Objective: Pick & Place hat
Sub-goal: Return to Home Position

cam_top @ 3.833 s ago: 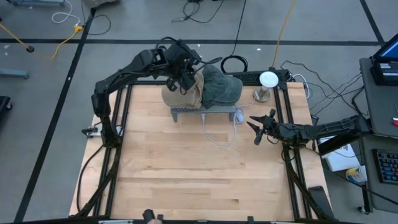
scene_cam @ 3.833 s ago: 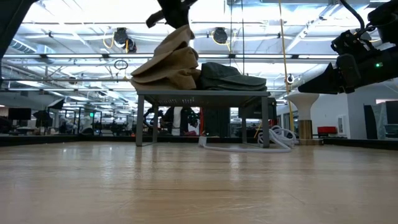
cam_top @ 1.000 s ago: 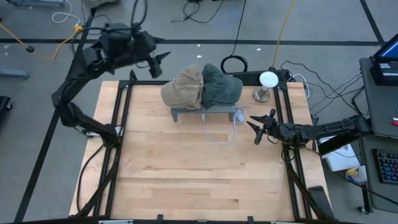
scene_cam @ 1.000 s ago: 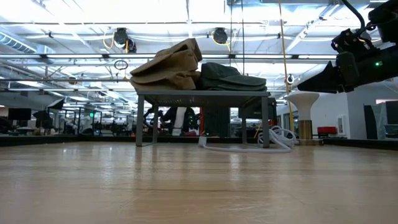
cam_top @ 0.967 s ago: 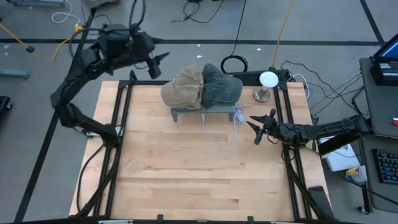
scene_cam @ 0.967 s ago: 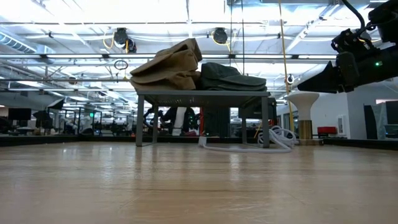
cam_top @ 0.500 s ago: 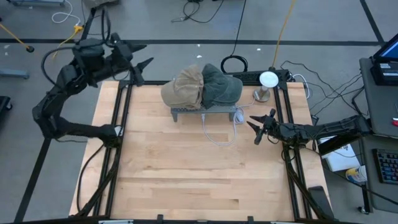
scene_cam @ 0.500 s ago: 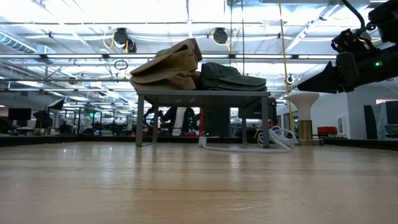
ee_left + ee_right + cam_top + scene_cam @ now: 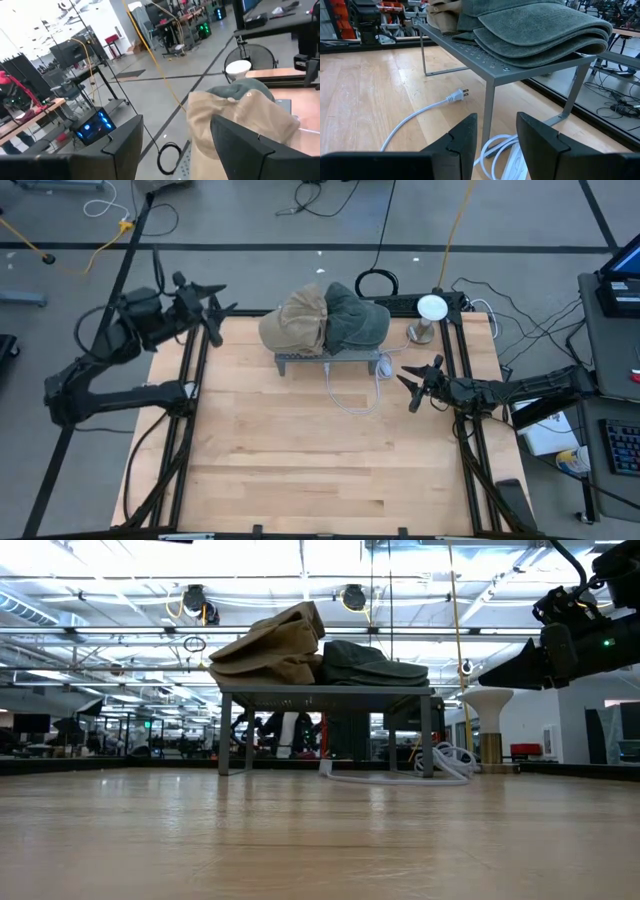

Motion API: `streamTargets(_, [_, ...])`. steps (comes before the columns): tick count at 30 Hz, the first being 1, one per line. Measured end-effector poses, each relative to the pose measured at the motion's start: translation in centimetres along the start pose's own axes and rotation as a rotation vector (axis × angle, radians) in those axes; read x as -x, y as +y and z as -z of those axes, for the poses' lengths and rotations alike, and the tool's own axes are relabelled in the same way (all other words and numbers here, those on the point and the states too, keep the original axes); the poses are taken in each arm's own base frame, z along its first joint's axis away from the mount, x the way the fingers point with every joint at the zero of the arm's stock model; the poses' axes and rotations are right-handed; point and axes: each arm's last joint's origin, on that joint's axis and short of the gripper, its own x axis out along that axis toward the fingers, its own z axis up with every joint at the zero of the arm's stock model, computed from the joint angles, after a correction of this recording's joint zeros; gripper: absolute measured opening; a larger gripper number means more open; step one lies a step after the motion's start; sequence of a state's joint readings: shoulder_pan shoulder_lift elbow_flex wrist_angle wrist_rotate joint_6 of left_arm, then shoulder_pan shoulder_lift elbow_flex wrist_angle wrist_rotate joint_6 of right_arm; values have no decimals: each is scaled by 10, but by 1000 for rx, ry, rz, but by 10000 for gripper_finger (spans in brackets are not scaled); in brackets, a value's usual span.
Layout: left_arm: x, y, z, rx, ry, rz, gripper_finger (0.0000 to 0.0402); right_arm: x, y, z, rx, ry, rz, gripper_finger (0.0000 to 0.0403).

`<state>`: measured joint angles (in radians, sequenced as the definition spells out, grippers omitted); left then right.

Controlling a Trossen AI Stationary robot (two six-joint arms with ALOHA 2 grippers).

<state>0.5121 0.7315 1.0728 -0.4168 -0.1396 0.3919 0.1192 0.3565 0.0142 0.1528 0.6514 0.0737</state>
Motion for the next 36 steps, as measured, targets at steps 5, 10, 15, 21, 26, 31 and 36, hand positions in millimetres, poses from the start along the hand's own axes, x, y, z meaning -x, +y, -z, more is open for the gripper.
streamTargets(5, [9, -12, 33, -4, -18, -8, 237, 0, 0, 0, 0, 0, 0, 130])
streamTargets(10, [16, -24, 64, 42, -47, -20, 237, 0, 0, 0, 0, 0, 0, 130])
streamTargets(15, [20, -38, 100, 112, -32, -11, 237, 0, 0, 0, 0, 0, 0, 130])
streamTargets(21, [24, -54, 140, 121, 6, 4, 237, 0, 0, 0, 0, 0, 0, 130])
streamTargets(26, [25, -66, 168, 151, 18, 7, 237, 0, 0, 0, 0, 0, 0, 130])
streamTargets(31, [25, -76, 193, 180, 12, 10, 237, 0, 0, 0, 0, 0, 0, 130])
streamTargets(36, [24, -82, 207, 236, -46, -4, 237, 0, 0, 0, 0, 0, 0, 130])
